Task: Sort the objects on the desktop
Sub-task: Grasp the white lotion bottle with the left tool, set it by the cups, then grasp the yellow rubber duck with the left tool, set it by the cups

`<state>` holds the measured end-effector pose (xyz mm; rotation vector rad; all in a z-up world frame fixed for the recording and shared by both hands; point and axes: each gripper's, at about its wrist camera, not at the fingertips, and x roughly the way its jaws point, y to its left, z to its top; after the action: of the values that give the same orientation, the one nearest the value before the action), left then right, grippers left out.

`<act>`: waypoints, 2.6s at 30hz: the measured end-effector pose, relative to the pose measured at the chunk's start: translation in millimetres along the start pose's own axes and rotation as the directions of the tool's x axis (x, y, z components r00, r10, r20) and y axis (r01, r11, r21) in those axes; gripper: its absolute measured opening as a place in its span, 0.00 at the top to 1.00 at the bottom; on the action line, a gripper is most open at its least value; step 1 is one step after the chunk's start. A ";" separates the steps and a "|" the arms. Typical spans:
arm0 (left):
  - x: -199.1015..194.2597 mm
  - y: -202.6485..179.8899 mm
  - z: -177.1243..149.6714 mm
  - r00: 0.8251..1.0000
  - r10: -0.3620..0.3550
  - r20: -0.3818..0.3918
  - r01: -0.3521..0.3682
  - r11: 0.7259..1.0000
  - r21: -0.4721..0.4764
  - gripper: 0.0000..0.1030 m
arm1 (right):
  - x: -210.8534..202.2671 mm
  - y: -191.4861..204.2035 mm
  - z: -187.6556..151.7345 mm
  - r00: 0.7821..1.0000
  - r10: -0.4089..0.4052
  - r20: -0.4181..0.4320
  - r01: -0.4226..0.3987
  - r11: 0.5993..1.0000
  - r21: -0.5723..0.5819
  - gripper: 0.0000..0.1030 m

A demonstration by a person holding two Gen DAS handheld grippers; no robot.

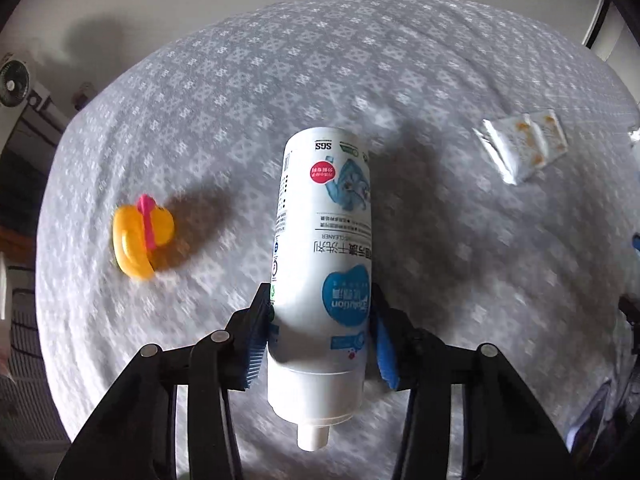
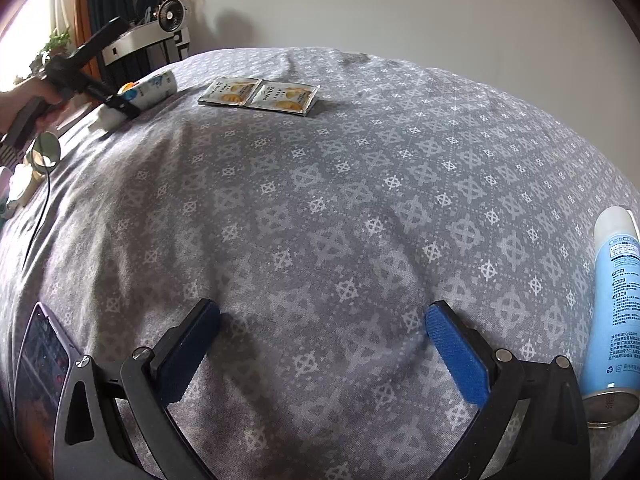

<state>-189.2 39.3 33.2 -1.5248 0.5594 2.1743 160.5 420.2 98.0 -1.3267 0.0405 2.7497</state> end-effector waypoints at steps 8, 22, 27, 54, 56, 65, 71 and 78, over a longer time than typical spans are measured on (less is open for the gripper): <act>-70.9 -30.7 -87.3 0.969 -0.189 0.157 0.219 0.953 -0.210 0.58 | 0.0 -0.2 -0.5 1.000 -0.002 -0.001 0.002 1.000 -0.001 0.00; -137.1 90.3 -146.6 0.968 0.087 0.234 0.053 0.845 -0.532 0.58 | 1.4 -1.2 -0.1 1.000 -0.007 -0.004 0.007 1.000 -0.005 0.00; -124.1 87.5 -126.4 0.963 0.085 0.256 0.072 0.836 -0.544 0.58 | 1.4 -1.2 -0.1 1.000 -0.007 -0.004 0.007 1.000 -0.006 0.00; -50.7 102.6 -6.3 0.940 0.297 0.168 -0.192 0.868 -0.458 0.00 | 1.1 -0.7 -0.7 1.000 0.002 -0.006 -0.003 0.999 -0.036 0.00; -30.9 110.7 8.5 0.943 0.295 0.155 -0.192 0.863 -0.468 0.00 | 1.2 -0.7 -0.7 1.000 0.002 -0.006 -0.002 0.999 -0.037 0.00; 39.8 147.4 29.8 0.985 0.162 0.062 -0.098 0.814 -0.572 0.45 | 3.5 -1.4 -0.8 1.000 -0.004 0.001 0.004 0.999 -0.041 0.00; 2.5 144.4 3.5 0.979 0.098 0.179 0.018 0.830 -0.557 0.53 | 5.5 -3.0 0.6 1.000 -0.002 0.004 0.002 0.999 -0.041 0.00; -111.0 121.4 -53.3 0.952 0.122 0.280 0.015 0.897 -0.441 0.53 | 5.5 -2.6 1.2 1.000 -0.002 0.003 0.003 0.999 -0.042 0.00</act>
<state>-181.0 -102.9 131.2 -1.3415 0.0023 2.6413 156.4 423.2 94.5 -1.3319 -0.0186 2.7650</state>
